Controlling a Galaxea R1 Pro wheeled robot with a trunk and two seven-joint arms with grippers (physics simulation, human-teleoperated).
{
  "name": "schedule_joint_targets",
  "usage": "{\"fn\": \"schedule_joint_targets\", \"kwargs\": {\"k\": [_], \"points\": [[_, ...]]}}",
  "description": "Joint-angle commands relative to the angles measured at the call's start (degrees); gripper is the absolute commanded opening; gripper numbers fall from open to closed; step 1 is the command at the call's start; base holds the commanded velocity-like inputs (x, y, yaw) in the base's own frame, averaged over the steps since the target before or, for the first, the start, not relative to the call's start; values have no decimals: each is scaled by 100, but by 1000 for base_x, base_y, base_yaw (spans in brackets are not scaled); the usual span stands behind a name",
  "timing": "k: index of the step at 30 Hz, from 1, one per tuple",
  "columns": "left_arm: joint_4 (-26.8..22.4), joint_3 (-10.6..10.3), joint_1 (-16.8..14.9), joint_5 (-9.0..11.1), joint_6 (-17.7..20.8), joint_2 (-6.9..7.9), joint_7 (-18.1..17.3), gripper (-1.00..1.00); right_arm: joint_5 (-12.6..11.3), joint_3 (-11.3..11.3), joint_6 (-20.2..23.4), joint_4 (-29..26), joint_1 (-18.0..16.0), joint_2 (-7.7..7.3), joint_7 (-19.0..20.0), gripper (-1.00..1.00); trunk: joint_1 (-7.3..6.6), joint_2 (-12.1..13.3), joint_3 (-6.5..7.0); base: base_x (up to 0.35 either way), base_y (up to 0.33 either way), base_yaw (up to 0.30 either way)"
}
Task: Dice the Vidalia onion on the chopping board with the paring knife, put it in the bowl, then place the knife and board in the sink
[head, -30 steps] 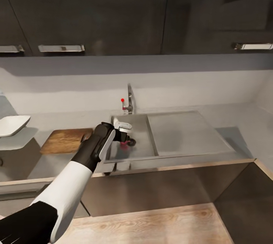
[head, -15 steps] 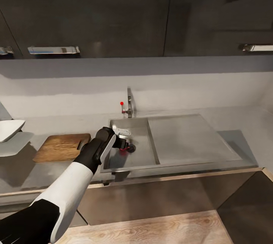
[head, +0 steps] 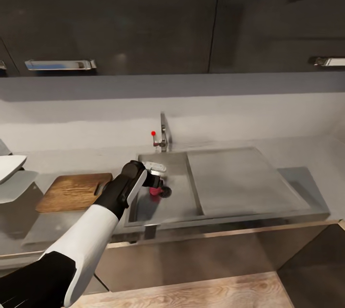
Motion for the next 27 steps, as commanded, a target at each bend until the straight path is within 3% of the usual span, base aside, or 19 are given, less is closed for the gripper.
{"fn": "schedule_joint_targets", "kwargs": {"k": [1, 12, 27], "points": [[-4, -11, -4, 53, 21, 1, 43, 100, -50, 49, -12, -9, 1, -5, -36, 100, 5, -11, -10, 126, 0, 0], [101, -11, -6, 53, 21, 1, 28, 100, -50, 48, -12, 6, 1, -5, -36, 100, 5, -11, -10, 221, 0, 0], [143, -11, -7, 53, 14, -16, 20, 100, -52, 43, -9, 5, 1, -5, -36, 100, 5, -11, -62, 16, 0, 0]]}}
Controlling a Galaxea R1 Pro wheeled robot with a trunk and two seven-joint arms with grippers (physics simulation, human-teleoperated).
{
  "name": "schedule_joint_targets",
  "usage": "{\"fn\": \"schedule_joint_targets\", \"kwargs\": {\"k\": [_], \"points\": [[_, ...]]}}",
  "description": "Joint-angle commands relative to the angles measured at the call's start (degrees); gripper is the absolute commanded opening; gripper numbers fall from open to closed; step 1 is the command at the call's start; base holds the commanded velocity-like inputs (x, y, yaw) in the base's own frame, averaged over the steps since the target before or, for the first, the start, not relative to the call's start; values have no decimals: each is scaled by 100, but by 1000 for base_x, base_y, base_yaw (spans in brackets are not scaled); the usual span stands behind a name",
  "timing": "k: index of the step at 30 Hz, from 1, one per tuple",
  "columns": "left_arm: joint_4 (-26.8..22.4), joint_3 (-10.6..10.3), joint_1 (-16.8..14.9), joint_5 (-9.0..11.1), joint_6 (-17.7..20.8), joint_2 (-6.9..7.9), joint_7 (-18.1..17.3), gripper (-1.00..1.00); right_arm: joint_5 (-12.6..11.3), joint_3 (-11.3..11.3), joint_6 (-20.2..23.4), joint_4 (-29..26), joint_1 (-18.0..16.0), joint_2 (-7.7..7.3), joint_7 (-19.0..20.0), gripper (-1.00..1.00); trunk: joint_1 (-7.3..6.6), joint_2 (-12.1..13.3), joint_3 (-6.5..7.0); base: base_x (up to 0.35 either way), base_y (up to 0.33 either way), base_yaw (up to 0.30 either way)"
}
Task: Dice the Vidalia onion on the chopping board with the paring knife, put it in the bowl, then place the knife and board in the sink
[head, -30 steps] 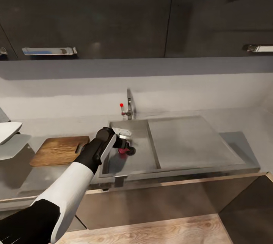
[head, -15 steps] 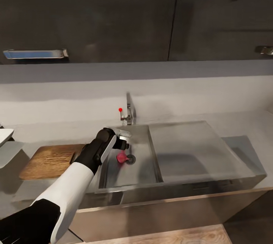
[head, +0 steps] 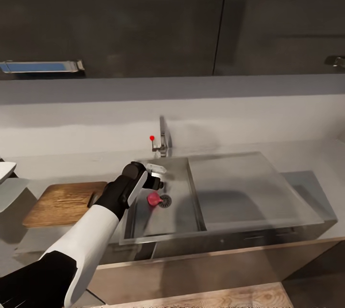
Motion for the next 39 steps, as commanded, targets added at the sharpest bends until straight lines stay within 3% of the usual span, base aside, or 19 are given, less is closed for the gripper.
{"fn": "schedule_joint_targets", "kwargs": {"k": [1, 39], "points": [[-3, -11, -6, 52, 20, 2, 40, 100, -52, 47, -12, -13, 1, -5, -35, 100, 3, -12, -18, 0, 0, 0], [152, -38, 10, 58, 19, -25, 14, 100, -51, 44, -11, -13, 1, -5, -35, 100, 3, -12, -354, 38, 0, 0]]}}
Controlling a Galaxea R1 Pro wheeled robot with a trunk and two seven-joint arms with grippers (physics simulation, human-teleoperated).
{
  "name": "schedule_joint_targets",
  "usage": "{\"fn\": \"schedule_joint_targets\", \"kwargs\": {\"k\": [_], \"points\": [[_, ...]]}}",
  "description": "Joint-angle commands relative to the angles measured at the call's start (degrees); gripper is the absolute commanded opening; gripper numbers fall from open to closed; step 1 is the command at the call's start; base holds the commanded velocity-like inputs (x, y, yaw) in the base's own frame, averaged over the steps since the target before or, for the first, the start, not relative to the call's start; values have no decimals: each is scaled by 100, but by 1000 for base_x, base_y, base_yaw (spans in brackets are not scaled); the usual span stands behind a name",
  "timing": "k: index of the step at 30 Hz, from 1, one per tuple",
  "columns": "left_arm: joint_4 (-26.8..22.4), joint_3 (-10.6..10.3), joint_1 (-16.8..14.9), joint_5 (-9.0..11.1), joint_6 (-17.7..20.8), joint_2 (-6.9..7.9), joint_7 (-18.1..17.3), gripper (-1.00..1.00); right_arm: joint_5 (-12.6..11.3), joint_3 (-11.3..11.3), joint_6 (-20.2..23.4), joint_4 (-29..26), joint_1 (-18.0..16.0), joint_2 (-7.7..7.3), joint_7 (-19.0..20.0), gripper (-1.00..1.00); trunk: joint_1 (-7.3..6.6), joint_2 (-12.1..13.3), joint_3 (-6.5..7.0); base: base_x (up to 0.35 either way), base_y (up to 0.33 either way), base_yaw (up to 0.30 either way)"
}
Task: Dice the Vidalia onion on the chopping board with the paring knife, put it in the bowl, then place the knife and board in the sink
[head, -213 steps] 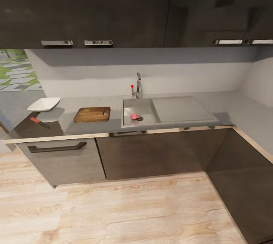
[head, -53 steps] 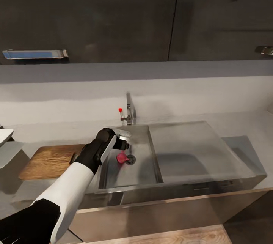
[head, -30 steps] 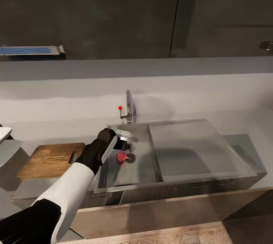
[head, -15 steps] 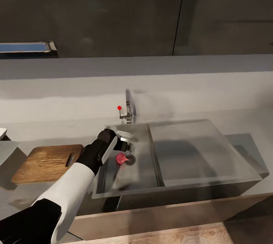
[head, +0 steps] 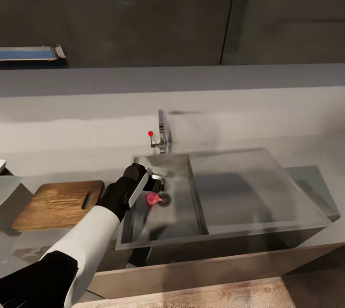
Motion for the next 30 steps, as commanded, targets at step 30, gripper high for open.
{"fn": "schedule_joint_targets", "kwargs": {"k": [30], "points": [[89, -12, -1, 51, 21, 2, 32, 100, -53, 57, -13, -8, 1, 2, -36, 100, 3, -11, -200, 18, 0, 0]]}}
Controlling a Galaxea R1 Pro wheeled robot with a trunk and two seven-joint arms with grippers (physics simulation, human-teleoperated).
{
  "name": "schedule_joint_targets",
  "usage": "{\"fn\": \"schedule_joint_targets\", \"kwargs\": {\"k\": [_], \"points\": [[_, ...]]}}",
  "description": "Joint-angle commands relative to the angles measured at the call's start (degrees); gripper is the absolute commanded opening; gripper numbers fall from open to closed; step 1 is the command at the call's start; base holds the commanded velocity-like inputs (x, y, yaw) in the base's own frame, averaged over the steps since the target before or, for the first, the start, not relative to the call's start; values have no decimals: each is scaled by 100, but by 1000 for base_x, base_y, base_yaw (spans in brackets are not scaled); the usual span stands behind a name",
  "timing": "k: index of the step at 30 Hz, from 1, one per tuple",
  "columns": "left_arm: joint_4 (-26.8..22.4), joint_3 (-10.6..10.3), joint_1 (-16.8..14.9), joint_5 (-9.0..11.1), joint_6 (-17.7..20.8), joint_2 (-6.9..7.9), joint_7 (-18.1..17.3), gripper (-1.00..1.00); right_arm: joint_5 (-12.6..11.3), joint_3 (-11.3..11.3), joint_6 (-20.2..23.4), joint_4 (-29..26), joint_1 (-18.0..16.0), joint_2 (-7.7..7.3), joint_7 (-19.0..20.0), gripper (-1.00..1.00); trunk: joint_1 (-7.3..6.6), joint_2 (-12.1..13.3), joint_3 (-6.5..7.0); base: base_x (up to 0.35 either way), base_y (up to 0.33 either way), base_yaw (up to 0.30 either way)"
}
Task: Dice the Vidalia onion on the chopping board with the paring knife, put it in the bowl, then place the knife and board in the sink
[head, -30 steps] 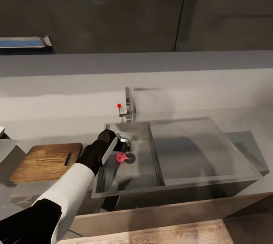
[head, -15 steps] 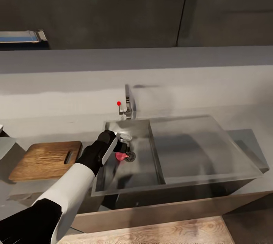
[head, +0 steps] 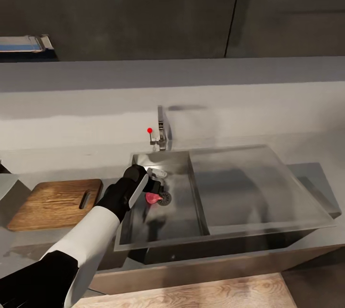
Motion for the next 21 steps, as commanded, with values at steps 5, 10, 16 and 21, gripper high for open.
{"fn": "schedule_joint_targets", "kwargs": {"k": [5, 10, 16, 21], "points": [[-3, -13, -6, 50, 21, 2, 38, 100, -50, 49, -9, -11, 1, -4, -36, 100, 3, -11, -10, 2, 0, 0], [2, -13, -3, 52, 21, 2, 38, 100, -50, 49, -12, -10, 1, -5, -36, 100, 3, -11, -10, 105, 0, 0], [27, -13, 6, 48, 21, 2, 38, 100, -48, 49, -11, -10, 1, -4, -36, 100, 3, -11, -12, 88, 0, 0], [82, -13, 9, 50, -106, 2, 38, 100, -48, 49, -9, -10, 1, -4, -36, 100, 3, -11, -22, 12, 0, 0]]}}
